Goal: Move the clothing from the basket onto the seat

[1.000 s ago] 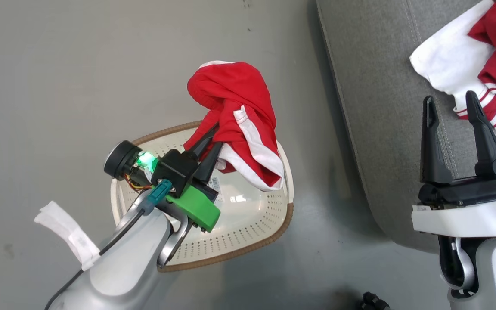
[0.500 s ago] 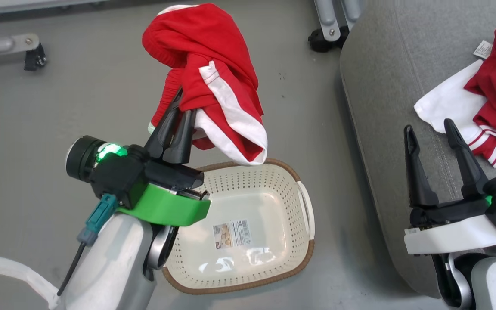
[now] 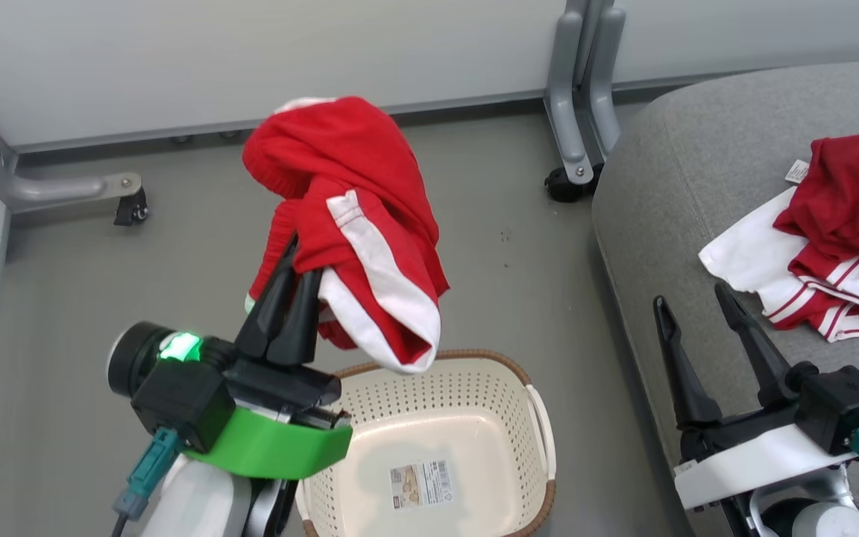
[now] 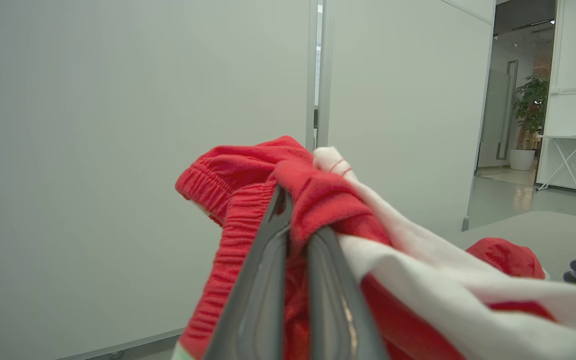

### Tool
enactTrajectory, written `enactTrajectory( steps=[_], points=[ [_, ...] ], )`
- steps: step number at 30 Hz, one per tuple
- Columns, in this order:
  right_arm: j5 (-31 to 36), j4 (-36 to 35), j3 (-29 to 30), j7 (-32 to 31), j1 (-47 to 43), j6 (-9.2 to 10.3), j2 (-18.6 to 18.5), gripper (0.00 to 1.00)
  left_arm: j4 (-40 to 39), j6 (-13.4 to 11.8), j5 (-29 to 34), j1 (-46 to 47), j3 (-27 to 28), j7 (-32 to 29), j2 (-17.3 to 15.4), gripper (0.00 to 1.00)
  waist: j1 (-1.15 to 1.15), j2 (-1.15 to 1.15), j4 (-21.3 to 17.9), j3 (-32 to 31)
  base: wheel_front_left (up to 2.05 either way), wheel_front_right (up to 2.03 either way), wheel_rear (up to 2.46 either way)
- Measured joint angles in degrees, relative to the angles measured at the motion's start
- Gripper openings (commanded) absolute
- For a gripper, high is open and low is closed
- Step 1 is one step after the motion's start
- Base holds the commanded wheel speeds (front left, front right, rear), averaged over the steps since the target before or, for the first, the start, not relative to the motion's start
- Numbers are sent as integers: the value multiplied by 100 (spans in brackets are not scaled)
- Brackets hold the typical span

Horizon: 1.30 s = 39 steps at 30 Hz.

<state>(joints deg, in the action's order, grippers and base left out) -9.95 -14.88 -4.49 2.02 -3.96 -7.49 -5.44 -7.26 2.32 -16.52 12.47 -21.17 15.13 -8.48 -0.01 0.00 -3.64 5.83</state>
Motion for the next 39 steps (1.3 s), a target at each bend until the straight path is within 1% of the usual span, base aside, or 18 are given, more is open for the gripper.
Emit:
enactTrajectory(
  steps=[5,11,22,25,29,33,36,39],
  points=[
    [-52,-45,-67,-94,-292,0,-9,100,-41,18,-10,-443,-21,0,-2,0,0,0,11,-362,0,0,0],
    [-91,-119,-130,-181,-482,0,-8,100,-67,1,-45,-671,-43,0,-3,0,0,0,64,-617,0,0,0],
    [-126,-123,-156,-221,-538,0,-2,100,-51,-8,-56,-735,-42,0,0,0,0,0,99,-679,0,0,0],
    [-177,-126,-267,-260,-536,0,4,100,-51,-7,-56,-735,-43,0,0,0,0,0,107,-670,0,0,0],
    [-433,-158,-653,-430,-408,0,5,100,-49,-7,-56,-733,-46,0,0,0,0,0,118,-657,0,0,0],
    [-794,-274,-1397,-686,25,0,8,100,-45,3,-53,-726,-81,0,3,0,0,0,148,-623,0,0,0],
    [-1045,-333,-1927,-758,441,0,25,100,-35,20,-47,-721,-108,0,11,0,0,0,176,-593,0,0,0],
    [-1232,-361,-2287,-777,861,0,69,100,-4,27,-37,-716,-138,0,22,0,0,0,220,-573,0,0,0]
  ],
)
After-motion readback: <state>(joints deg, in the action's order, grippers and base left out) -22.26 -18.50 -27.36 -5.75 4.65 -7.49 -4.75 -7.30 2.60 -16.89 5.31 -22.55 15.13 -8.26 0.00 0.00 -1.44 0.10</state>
